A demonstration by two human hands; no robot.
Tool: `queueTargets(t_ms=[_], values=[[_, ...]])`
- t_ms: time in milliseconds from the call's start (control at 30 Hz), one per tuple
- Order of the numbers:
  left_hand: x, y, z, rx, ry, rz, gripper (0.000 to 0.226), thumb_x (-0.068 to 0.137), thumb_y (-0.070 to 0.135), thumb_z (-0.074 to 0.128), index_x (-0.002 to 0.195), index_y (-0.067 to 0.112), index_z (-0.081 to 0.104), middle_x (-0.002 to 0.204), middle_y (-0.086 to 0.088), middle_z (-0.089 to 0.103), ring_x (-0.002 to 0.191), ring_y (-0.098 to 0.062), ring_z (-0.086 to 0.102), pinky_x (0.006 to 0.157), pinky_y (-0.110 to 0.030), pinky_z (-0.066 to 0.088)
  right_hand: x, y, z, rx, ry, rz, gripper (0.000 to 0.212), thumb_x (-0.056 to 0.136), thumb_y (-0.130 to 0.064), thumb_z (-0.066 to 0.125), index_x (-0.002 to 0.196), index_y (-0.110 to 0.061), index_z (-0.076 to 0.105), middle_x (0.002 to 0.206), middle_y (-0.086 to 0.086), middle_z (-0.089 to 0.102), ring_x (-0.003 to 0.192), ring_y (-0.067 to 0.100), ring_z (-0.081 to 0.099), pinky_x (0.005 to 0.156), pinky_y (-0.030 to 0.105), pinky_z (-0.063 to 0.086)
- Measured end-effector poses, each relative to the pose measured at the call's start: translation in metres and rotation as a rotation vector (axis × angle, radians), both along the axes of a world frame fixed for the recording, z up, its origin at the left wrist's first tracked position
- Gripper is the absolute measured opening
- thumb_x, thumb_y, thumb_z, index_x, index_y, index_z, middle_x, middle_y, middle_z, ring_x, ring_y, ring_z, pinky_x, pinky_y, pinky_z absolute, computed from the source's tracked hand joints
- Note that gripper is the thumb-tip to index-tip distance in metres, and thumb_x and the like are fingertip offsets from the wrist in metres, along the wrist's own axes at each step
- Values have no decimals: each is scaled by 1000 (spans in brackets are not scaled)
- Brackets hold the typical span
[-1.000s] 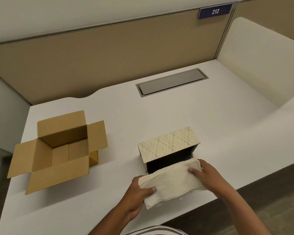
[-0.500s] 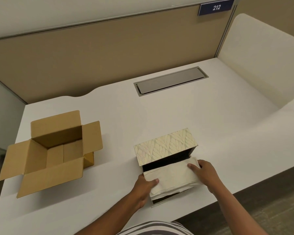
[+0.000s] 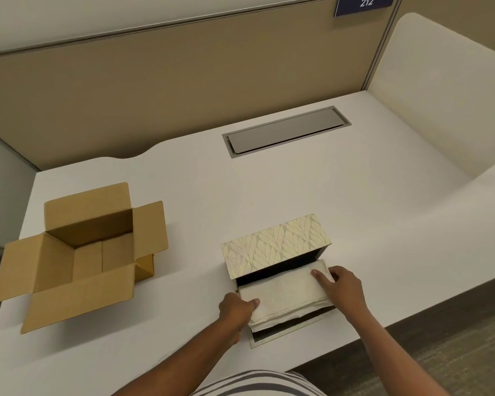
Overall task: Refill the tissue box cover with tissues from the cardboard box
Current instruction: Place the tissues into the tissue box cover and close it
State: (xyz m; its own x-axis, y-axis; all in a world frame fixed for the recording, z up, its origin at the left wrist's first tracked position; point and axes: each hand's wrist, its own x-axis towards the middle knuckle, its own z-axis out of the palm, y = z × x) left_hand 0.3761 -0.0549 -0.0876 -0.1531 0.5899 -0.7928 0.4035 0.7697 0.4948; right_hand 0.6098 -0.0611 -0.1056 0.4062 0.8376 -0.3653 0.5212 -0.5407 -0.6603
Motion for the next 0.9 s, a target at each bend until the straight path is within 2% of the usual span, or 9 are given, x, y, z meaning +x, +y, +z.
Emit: queueTargets(t_ms=[67,167,333,500,600,700,800,833,900], values=[[-2,0,-2,-1,34,-21,66,92,26,60,143,-2,29,148,-18,37,133,-31,41,106,-35,38,-3,-2,-2,35,-48,-7,40,83,-47,65,94,-9,63,82,0,64,69,9,55,56,15,36],[-1,-2,-3,14,71,-115,53,97,22,52,141,-3,36,144,-19,44,130,-31,45,110,-37,38,-6,-5,-8,65,-71,-2,32,86,-48,60,90,-16,61,87,4,68,71,7,56,57,16,38],[0,-3,0,32,71,-173,41,98,16,49,135,-2,44,136,-18,52,122,-29,51,106,-36,42,-9,-13,-15,77,-78,-3,53,92,-47,49,122,-5,58,110,9,66,90,17,57,78,27,43],[-3,-4,-1,25,43,-166,39,98,16,50,132,-2,47,133,-17,54,120,-29,53,105,-35,43,-14,-16,-15,117,-104,9,50,94,-45,45,117,-4,61,94,2,61,80,12,51,73,24,40],[-5,-5,-2,28,34,-155,31,97,16,50,121,-3,55,122,-19,60,110,-30,58,93,-33,47,-14,-14,-13,106,-115,19,50,94,-44,45,115,-2,61,90,-1,56,80,13,51,74,25,41],[-9,-8,3,20,41,-144,39,96,22,53,125,-3,50,124,-19,58,108,-27,57,87,-31,46,-11,-10,-10,60,-122,51,54,94,-45,44,125,-3,56,111,11,64,100,24,58,86,33,48],[-19,-8,11,34,45,-60,60,93,34,57,137,-3,38,132,-18,49,120,-29,49,95,-32,42,-7,-7,2,111,-73,-28,54,95,-44,45,132,-4,50,129,15,58,115,28,56,96,40,46],[-24,-5,13,60,20,-1,57,92,35,58,130,-5,44,122,-18,51,112,-28,51,91,-33,42,-6,-4,7,149,-62,-54,53,95,-42,44,132,-4,50,130,15,58,116,28,56,96,39,46],[-37,5,20,142,-53,178,36,92,34,58,93,-2,55,96,-15,49,88,-24,49,79,-33,40,0,4,16,216,-67,-77,48,97,-39,43,129,-4,54,126,15,61,114,28,56,94,36,44]])
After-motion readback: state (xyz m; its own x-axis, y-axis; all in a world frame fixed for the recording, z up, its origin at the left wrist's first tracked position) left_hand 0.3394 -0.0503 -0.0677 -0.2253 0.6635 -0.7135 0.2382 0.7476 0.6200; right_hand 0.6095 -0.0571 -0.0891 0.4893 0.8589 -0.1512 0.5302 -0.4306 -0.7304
